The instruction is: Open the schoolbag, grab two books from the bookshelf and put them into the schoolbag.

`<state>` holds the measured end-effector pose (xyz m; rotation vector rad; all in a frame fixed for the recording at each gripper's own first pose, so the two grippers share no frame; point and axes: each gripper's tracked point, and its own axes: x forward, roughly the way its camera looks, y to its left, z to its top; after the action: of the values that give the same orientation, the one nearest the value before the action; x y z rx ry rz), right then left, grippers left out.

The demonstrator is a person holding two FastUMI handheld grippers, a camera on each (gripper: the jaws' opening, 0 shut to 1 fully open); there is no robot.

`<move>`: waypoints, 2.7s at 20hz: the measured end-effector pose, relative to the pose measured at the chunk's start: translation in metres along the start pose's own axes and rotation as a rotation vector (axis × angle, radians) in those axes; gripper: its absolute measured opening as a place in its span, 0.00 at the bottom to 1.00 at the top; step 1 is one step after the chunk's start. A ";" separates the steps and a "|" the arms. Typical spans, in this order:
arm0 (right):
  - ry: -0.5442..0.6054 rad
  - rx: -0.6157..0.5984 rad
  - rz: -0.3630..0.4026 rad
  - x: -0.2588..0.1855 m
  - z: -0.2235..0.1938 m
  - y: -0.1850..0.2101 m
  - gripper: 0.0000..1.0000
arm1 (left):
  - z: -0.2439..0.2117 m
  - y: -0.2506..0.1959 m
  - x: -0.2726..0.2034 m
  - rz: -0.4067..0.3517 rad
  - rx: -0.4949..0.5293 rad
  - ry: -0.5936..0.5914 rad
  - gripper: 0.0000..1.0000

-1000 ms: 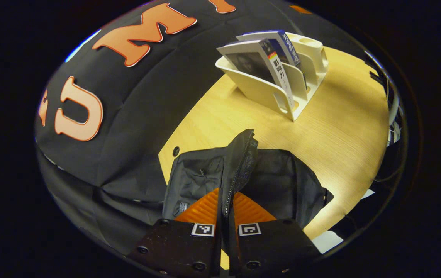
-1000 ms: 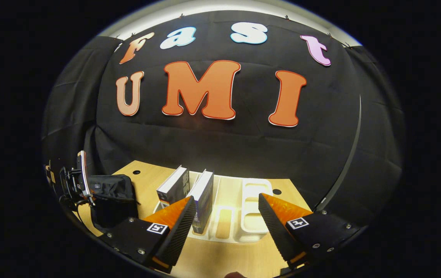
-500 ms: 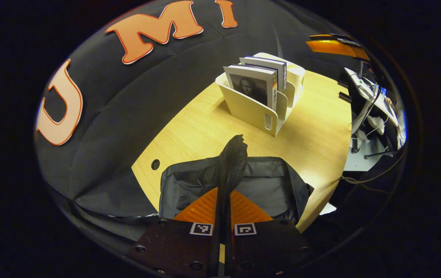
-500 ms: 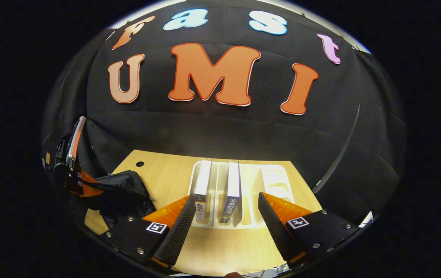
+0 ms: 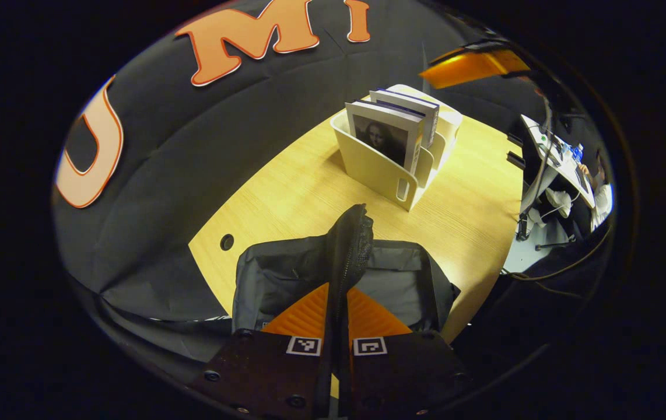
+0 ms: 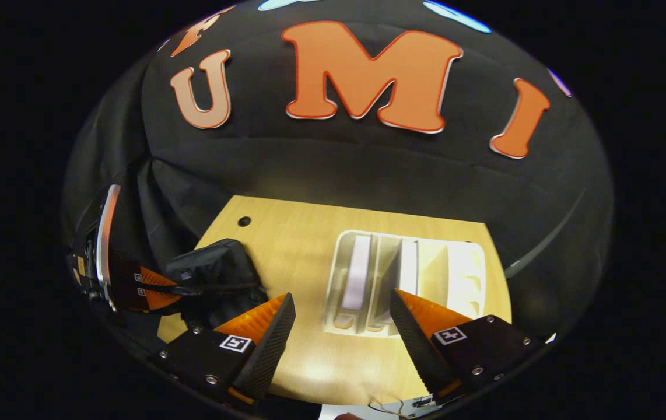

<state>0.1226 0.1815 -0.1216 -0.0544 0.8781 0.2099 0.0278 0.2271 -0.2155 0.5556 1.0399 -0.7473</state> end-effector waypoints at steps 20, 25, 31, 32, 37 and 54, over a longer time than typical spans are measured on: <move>0.531 0.122 -0.039 0.135 -0.044 -0.036 0.37 | 0.009 0.020 0.008 0.076 -0.035 0.082 0.06; 0.473 0.164 0.004 0.085 -0.029 -0.027 0.41 | 0.007 0.018 0.007 0.062 -0.031 0.067 0.06; 0.388 0.240 0.064 -0.002 -0.029 -0.031 0.33 | 0.005 0.016 0.009 0.045 -0.030 0.042 0.06; 0.372 0.259 0.063 -0.014 -0.032 -0.033 0.33 | 0.006 0.014 0.010 0.039 -0.041 0.031 0.06; 0.300 0.365 0.100 -0.064 -0.043 -0.036 0.33 | 0.008 0.011 0.010 0.020 -0.040 -0.007 0.06; 0.142 0.803 0.441 -0.036 -0.119 0.101 0.31 | 0.020 0.015 0.004 -0.030 -0.165 -0.115 0.06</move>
<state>-0.0109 0.2582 -0.1659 0.8868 1.0566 0.2522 0.0517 0.2214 -0.2103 0.3524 0.9945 -0.7040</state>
